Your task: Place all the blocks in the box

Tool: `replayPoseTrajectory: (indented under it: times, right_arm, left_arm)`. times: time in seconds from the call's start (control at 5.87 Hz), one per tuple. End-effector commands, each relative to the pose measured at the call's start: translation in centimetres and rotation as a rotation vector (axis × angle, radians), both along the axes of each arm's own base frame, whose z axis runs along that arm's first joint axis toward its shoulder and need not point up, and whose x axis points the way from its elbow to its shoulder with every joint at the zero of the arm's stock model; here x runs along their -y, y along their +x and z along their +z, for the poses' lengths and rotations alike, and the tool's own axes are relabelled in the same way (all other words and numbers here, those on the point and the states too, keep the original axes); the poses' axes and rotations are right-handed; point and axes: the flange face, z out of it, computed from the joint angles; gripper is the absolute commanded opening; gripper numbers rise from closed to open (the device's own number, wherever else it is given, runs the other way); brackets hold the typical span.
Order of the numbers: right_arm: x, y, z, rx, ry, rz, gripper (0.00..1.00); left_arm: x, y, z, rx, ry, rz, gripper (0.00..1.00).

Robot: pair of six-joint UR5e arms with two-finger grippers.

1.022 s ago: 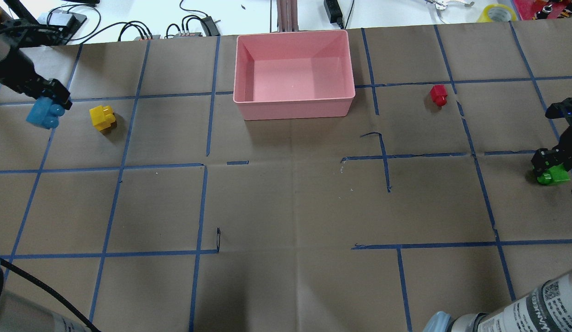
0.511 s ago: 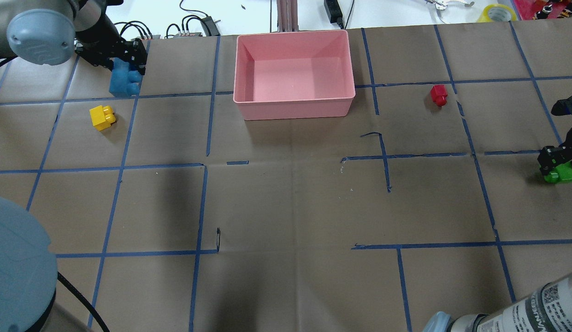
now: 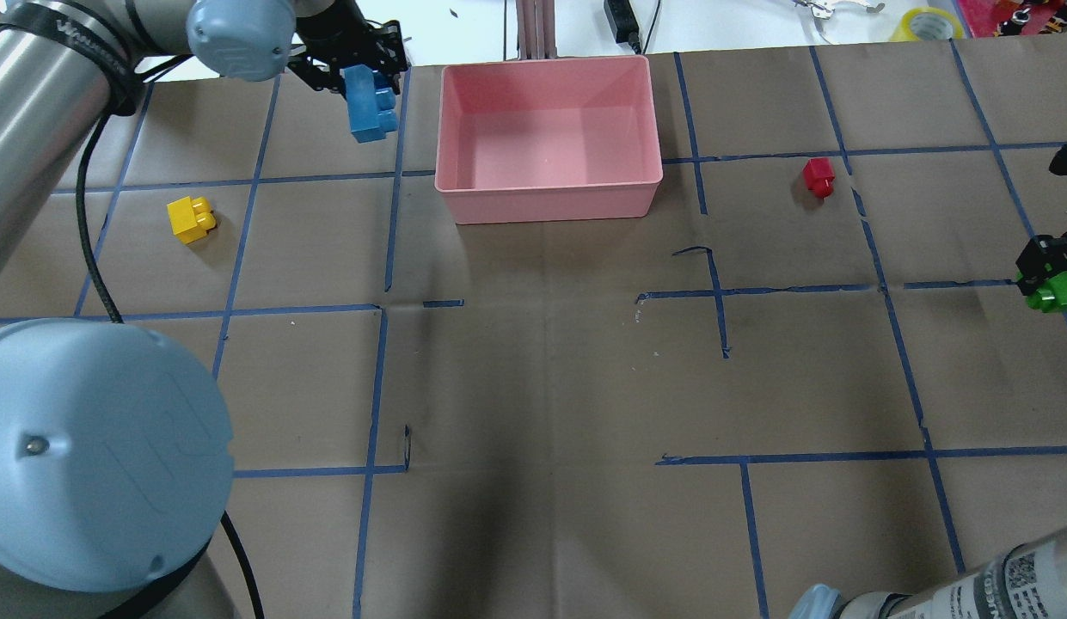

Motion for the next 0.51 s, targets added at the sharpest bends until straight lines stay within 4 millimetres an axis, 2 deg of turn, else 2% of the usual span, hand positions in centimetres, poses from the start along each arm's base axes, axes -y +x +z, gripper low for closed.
replayPoseTrajectory:
  times: [0.0,0.17,0.34]
  right_arm:
    - [3.9,4.6,4.6,0.053,-0.065,0.071,0.02]
    - [5.4,8.6,5.2,0.113,-0.048,0.129,0.03]
    - [6.9,12.6,5.7,0.161,-0.03,0.105,0.03]
  left_arm:
    - [0.9,-9.0,-1.6,-0.043,-0.006,0.05,0.13]
    - [2.3,-9.4,-4.2,-0.039,0.009,0.049,0.13]
    - [3.2,-9.5,-7.1,-0.031,0.007,0.049,0.16]
